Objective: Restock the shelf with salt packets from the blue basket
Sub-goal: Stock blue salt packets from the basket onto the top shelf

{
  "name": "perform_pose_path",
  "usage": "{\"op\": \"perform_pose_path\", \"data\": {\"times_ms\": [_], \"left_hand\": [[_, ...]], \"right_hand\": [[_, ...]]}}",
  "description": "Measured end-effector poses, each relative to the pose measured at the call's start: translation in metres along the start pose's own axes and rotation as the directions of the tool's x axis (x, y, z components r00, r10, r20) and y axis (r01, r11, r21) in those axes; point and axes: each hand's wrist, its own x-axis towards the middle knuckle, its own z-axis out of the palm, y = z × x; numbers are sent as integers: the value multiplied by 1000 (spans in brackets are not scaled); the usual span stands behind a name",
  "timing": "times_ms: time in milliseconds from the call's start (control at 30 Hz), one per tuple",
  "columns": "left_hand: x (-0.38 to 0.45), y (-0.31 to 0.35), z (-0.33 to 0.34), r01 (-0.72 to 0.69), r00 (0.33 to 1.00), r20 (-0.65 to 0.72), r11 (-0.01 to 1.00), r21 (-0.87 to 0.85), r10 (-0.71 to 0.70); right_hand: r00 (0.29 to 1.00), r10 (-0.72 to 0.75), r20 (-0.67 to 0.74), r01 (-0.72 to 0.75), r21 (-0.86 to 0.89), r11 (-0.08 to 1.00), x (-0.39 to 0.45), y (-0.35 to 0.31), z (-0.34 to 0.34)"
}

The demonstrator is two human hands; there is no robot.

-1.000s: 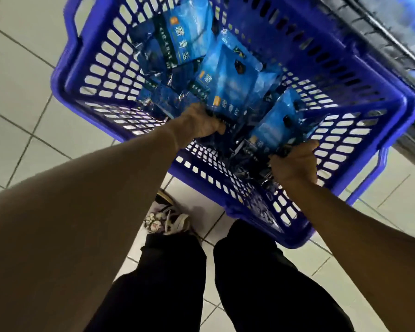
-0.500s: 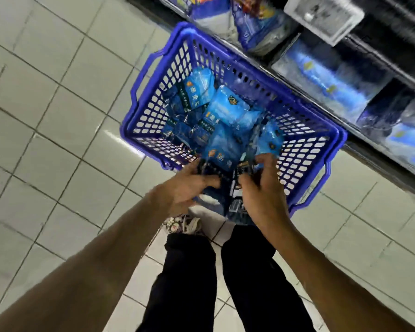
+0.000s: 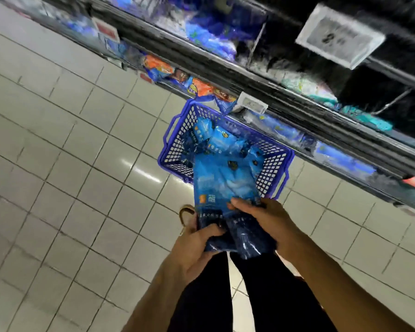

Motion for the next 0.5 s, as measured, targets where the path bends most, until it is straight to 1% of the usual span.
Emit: {"op": "perform_pose_path", "data": {"times_ms": [100, 133, 200, 267, 367, 433, 500], "left_hand": [[-53, 7, 23, -57, 996, -67, 997, -49, 54], [-71, 10, 31, -77, 994, -76, 996, -33, 74], [-102, 18, 42, -104, 992, -71, 994, 19, 105], [-131, 29, 57, -111, 991, -70, 992, 66, 115], [-166, 41, 82, -146, 987, -47, 984, 106, 151], [-186, 44, 103, -184, 982, -20, 978, 99, 186], [-201, 47, 121, -218, 976, 3, 970, 112, 219]], "right_hand": [[1000, 10, 17, -12, 143, 990, -49, -19, -15], [999, 10, 40, -19, 211, 977, -69, -25, -22], [997, -39, 68, 16, 315, 949, -102, -34, -39], [994, -110, 15, 98, 354, 930, -141, -45, -57], [974, -215, -68, 226, 317, 921, -193, -50, -78], [962, -251, -107, 272, 329, 904, -226, -50, -89], [951, -258, -173, 306, 385, 870, -253, -47, -95]]}}
